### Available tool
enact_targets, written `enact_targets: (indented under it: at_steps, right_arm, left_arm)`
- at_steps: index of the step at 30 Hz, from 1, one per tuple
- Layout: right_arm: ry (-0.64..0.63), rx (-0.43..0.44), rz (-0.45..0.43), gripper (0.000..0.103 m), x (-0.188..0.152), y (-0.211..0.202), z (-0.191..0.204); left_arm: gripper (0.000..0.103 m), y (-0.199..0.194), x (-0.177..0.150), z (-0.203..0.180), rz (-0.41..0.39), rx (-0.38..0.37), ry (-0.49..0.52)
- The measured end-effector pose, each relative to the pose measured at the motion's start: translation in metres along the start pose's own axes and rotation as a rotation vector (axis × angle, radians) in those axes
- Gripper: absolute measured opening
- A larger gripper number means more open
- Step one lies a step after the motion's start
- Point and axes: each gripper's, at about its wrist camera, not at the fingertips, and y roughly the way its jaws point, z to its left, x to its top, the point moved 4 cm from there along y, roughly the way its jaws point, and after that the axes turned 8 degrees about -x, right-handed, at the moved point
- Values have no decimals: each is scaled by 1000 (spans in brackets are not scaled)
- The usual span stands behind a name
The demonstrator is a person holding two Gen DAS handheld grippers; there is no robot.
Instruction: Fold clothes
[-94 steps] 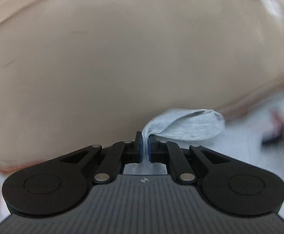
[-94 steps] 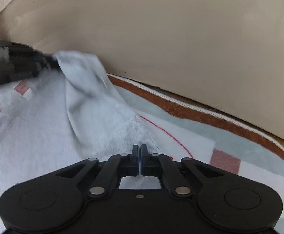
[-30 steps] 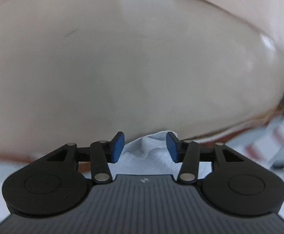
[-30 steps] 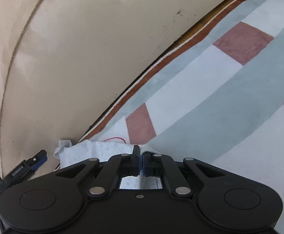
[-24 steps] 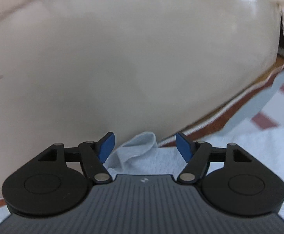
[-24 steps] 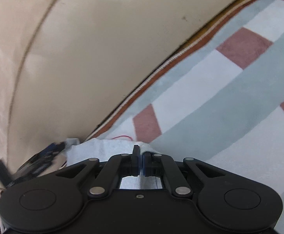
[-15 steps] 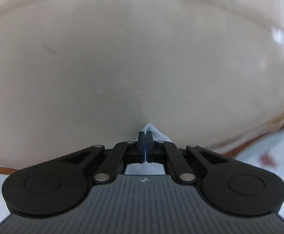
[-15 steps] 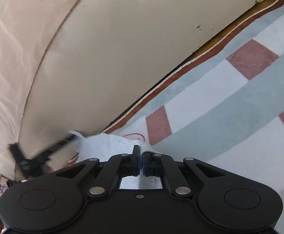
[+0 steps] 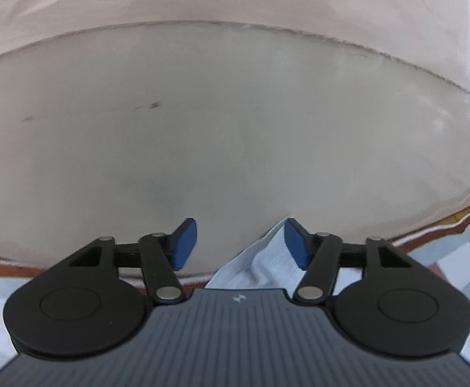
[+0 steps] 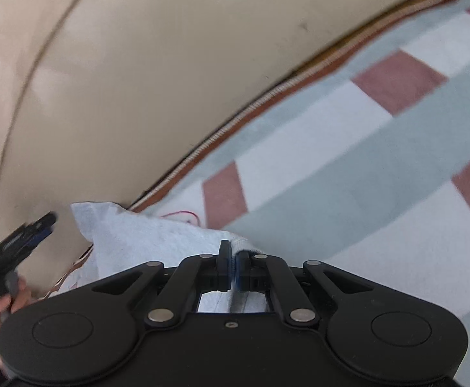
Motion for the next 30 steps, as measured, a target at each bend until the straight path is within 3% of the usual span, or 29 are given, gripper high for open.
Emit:
enact_targets:
  at_steps: [5,7,10,18,20,21,22,26,28,30]
  right_arm:
    - [74,49,22,16,6,-17,-10]
    - [64,32,12,27,8,-25,-12]
    - [28,-18,-12,45,9,-37,-16]
    - [-112,-123,-27,45,-3,-70,-33]
    - [-128,-133,-20,45,-8,-79,-41]
    - [-124,-130,-16,45,-11,-83,-45]
    - [-122,-126,-10,45,-13,-89,-50]
    - [-149,-119,18,45,-27,-111,-59]
    - [-180,-124,45,45,-41,-122,-62]
    - [-204,-130,70,45,-57,-131,-64]
  left_arm:
    - [60,2,-39,24,191,15,1]
    - [60,3,-52,34,259,16,-7]
    - [60,-8,-53,49,261,-8,-78]
    - [69,-37,-54,89,263,-75,-268]
    - [66,-38,-54,79,249,-73,-203]
    - [41,-37,-55,70,237,-68,-142]
    - [4,-37,-55,60,226,-62,-81]
    - [4,-50,-56,35,117,84,142]
    - [6,-59,-56,36,99,154,143]
    - [18,-71,-53,42,115,196,91]
